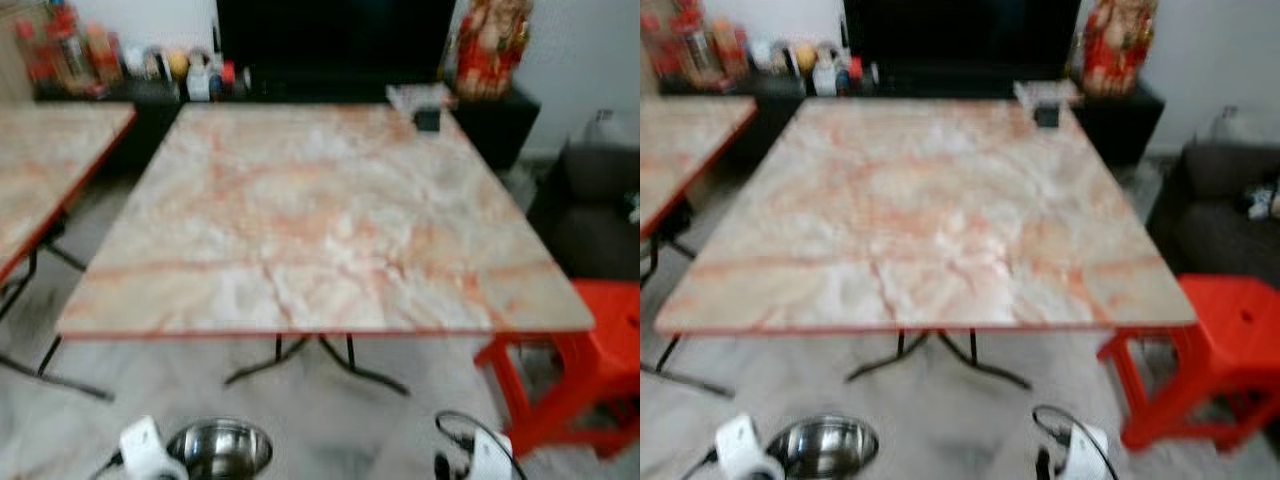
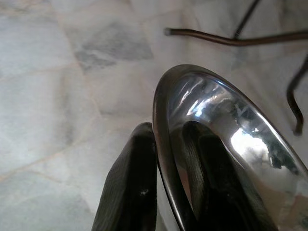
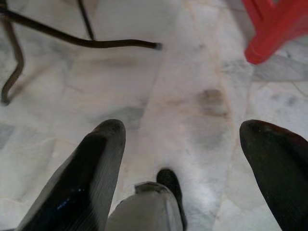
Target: Setting the table
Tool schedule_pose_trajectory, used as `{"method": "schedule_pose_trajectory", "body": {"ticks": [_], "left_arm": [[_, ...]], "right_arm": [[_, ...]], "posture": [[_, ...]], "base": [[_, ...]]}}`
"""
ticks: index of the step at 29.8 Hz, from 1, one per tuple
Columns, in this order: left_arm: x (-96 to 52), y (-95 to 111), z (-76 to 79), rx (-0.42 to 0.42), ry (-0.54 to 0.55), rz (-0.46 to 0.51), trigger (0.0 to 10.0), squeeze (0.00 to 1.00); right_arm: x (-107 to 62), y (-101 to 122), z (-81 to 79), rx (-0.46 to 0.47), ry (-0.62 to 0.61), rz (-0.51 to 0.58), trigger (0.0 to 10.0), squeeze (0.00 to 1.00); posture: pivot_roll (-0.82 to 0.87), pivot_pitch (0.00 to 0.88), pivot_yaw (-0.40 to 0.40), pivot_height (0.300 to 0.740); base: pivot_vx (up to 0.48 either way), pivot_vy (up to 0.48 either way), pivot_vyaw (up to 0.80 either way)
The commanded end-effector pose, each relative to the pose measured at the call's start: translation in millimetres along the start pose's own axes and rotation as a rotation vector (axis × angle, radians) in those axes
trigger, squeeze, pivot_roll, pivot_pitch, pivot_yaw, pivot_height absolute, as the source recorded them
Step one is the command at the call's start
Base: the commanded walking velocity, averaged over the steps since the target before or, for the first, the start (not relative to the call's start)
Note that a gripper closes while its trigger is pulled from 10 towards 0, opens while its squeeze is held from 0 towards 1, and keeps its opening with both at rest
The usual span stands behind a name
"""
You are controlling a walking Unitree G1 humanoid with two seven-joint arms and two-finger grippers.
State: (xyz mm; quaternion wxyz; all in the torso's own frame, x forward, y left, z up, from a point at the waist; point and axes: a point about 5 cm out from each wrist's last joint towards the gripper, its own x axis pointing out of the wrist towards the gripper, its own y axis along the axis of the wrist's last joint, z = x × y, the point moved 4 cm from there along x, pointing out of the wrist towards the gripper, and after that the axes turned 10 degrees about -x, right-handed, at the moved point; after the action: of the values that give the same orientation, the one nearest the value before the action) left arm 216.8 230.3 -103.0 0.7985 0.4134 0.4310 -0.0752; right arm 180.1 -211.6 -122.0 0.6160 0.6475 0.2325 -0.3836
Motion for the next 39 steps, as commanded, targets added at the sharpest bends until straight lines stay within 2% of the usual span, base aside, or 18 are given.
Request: {"method": "schedule_pose_trajectory", "body": {"ticks": [1,17,27,35,39], "left_arm": [[-0.6,-5,1.2,0.003,-0.001,-0.012,10.0,0.00],[0.4,-2,8.1,-0.001,-0.016,0.000,10.0,0.00],[0.9,4,17.6,0.046,-0.030,0.041,10.0,0.00],[0.4,22,26.5,-0.014,-0.052,0.152,10.0,0.00],[-2.2,40,28.9,-0.060,-0.075,0.259,10.0,0.00]], "right_arm": [[0.1,2,6.7,0.010,-0.020,0.008,10.0,0.00],[-0.4,4,10.6,-0.015,-0.034,0.025,10.0,0.00],[-0.5,4,13.8,0.001,-0.037,0.026,10.0,0.00],[-0.6,3,15.1,-0.021,-0.029,0.022,10.0,0.00],[-0.3,4,16.0,-0.029,-0.029,0.022,10.0,0.00]], "posture": [[-0.02,0.000,-0.014,0.740],[-0.02,0.000,-0.015,0.740],[-0.03,0.000,-0.020,0.740],[-0.02,0.000,-0.035,0.740],[-0.01,0.000,-0.040,0.740]], "base": [[0.000,-0.337,0.00],[0.000,-0.327,-0.08],[0.000,0.000,0.00],[0.000,0.000,0.00],[0.000,0.000,0.00]]}}
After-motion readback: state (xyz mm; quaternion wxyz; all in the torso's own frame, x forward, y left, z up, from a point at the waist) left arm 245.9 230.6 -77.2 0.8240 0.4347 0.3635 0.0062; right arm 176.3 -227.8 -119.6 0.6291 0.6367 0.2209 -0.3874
